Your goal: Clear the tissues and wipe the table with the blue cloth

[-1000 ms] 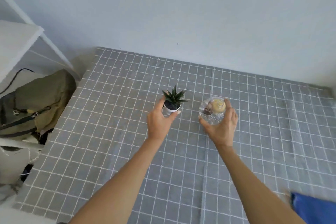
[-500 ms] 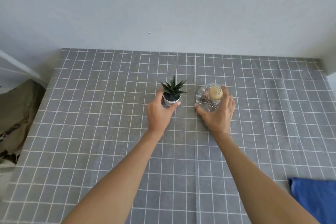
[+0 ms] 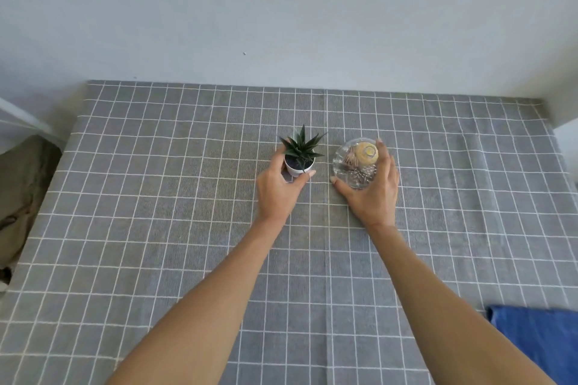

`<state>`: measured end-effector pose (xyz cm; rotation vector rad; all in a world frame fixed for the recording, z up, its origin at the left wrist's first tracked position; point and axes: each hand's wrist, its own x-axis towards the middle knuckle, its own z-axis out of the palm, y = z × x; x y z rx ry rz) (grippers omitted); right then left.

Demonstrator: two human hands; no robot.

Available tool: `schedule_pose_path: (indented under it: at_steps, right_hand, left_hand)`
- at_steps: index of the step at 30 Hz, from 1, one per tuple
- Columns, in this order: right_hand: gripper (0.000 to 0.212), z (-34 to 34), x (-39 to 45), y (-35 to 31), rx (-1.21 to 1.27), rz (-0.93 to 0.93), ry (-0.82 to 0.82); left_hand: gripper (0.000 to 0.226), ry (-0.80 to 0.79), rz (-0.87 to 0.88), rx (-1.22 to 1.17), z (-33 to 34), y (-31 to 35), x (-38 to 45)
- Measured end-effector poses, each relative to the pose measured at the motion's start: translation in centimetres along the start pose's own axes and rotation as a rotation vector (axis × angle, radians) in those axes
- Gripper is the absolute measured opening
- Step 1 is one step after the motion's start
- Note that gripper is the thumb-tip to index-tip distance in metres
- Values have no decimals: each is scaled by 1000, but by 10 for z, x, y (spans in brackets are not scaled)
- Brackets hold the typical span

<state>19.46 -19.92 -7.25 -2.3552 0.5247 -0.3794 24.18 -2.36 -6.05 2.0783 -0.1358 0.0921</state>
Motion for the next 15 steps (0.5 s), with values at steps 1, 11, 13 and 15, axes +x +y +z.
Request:
schedule_pose_path:
  at_steps: [1,11,13,15]
  right_hand:
    - [106,0,0,1,-3,4,-4]
    - [111,-6,0,-4,-6,23,-51]
    - [113,-10,0,-5,-15,26,-80]
    - [114,-16,-3,-7,-63,39,-108]
  left_hand:
    - [55,-6,2,-7,1,-2,0]
    - [96,-78,-15,16,-7,-1,-9]
    - [106,-137,-45,52,-12,-7,-11]
    - [109,-226,-82,161,-23,-5,-17]
